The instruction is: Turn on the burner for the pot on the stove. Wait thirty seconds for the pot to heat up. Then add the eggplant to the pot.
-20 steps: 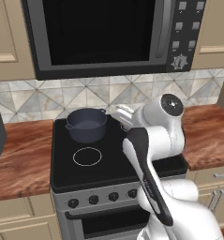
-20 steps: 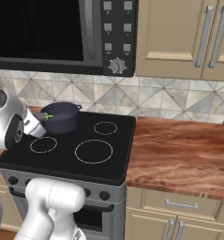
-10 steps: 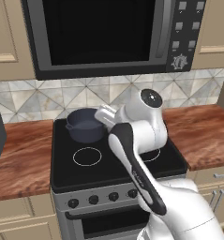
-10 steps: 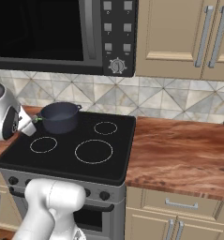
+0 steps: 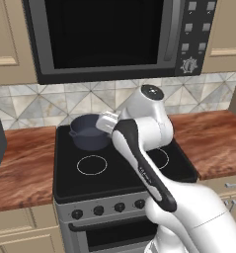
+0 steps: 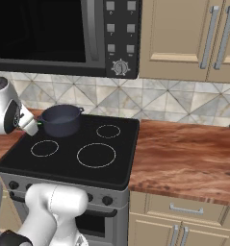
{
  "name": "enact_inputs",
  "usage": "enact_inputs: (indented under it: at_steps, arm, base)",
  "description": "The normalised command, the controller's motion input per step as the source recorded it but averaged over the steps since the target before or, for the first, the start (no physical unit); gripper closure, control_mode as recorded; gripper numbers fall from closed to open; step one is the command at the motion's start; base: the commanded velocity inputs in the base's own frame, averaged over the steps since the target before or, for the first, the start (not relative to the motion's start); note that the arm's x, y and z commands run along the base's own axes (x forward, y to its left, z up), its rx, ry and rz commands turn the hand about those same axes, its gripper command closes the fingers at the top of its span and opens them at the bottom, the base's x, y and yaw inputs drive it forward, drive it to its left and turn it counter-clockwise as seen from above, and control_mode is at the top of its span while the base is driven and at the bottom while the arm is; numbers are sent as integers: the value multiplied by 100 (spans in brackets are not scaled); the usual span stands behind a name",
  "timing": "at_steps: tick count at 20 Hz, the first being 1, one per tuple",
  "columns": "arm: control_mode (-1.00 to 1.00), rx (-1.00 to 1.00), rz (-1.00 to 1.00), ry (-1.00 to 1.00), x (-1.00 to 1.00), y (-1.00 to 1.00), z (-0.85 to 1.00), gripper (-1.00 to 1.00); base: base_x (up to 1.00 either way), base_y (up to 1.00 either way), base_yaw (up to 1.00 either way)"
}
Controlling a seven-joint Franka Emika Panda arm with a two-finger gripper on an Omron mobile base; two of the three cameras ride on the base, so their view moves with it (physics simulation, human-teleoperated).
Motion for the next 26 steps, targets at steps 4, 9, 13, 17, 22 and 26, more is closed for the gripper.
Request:
enact_inputs:
  at_steps: [4,9,13,17,22,26]
  arm:
    - [-100,-20,10,-2,-4,6,-23,100]
    - [-100,-8,3,-3,-1,1,-4,100]
    - [-100,-4,3,-6,0,0,-4,100]
    - [-100,0,0,0,1,0,0,100]
    - [-100,0,0,0,33,0,0,100]
    - [-100,0,0,-1,51,0,0,100]
  base:
    - [0,0,0]
    - [0,0,0]
    - [0,0,0]
    - [0,0,0]
    - [0,0,0]
    - [0,0,0]
